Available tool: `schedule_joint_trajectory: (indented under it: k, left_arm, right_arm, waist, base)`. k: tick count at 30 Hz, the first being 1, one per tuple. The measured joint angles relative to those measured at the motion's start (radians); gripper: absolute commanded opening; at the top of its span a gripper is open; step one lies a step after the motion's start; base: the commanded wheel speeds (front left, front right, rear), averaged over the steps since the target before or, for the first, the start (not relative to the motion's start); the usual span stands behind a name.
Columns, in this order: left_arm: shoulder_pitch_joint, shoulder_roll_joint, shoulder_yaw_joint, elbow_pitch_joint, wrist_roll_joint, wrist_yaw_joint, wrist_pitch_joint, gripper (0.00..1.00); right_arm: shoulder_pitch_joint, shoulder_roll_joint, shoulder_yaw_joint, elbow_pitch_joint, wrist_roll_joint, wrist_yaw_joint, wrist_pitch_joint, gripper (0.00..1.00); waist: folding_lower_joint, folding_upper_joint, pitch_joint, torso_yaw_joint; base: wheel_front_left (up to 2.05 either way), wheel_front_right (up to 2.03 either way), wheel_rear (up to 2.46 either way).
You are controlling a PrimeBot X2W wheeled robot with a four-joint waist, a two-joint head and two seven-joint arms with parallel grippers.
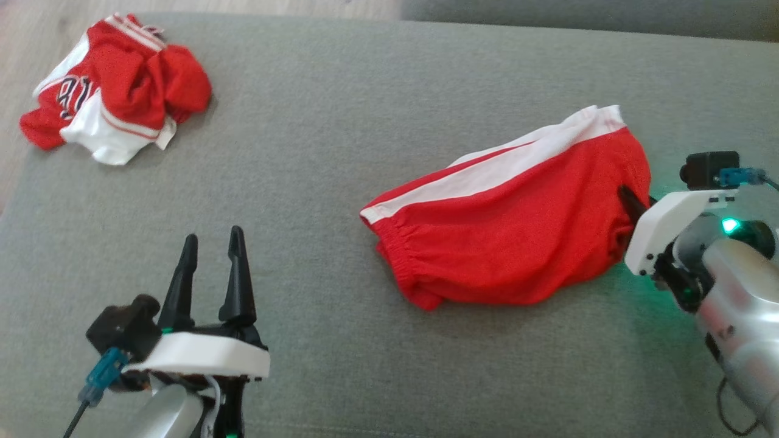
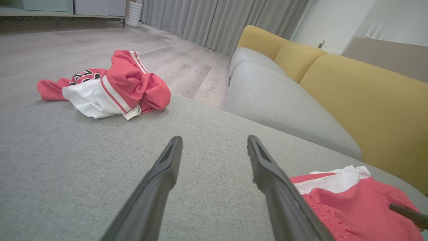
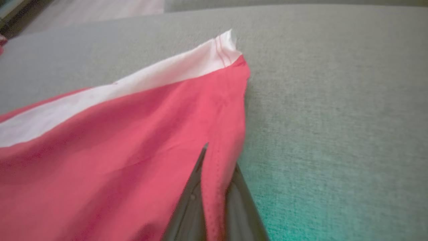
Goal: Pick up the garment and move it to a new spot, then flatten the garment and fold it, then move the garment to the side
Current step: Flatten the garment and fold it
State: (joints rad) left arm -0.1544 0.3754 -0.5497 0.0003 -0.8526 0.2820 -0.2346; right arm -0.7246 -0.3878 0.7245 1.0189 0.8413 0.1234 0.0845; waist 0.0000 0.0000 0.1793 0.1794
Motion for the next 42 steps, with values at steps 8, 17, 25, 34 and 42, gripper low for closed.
schedule_joint_trajectory:
  k: [8, 17, 25, 34, 42]
  left_arm:
    - [0.051, 0.013, 0.001, -0.002, 0.000, 0.009, 0.000, 1.00]
    - [0.095, 0.021, 0.000, -0.007, 0.000, 0.018, 0.000, 1.00]
    - [0.103, 0.023, -0.002, -0.016, 0.009, 0.018, 0.000, 1.00]
    - [0.110, 0.023, -0.005, -0.015, 0.009, 0.018, 0.000, 1.00]
    - [0.141, 0.022, -0.015, -0.013, 0.009, 0.018, 0.000, 1.00]
  right_arm:
    - [0.043, 0.052, -0.055, 0.025, 0.040, 0.000, -0.144, 0.00]
    - [0.164, 0.095, -0.118, 0.029, 0.055, 0.000, -0.252, 0.00]
    - [0.212, 0.132, -0.199, 0.040, 0.058, 0.000, -0.300, 0.00]
    - [0.205, 0.185, -0.204, -0.049, -0.053, 0.000, -0.321, 0.00]
    - [0.184, 0.256, -0.111, -0.188, -0.142, 0.000, -0.193, 0.00]
  waist:
    - [-0.0001, 0.0000, -0.055, -0.074]
    - [-0.0001, 0.0000, -0.103, -0.175]
    - [0.0000, 0.0000, -0.123, -0.201]
    - [-0.0001, 0.0000, -0.157, -0.159]
    - [-0.0001, 0.0000, -0.187, -0.101]
  base:
    - [0.00, 0.00, 0.00]
    - [0.00, 0.00, 0.00]
    - [0.00, 0.00, 0.00]
    - [0.00, 0.00, 0.00]
    - [0.00, 0.00, 0.00]
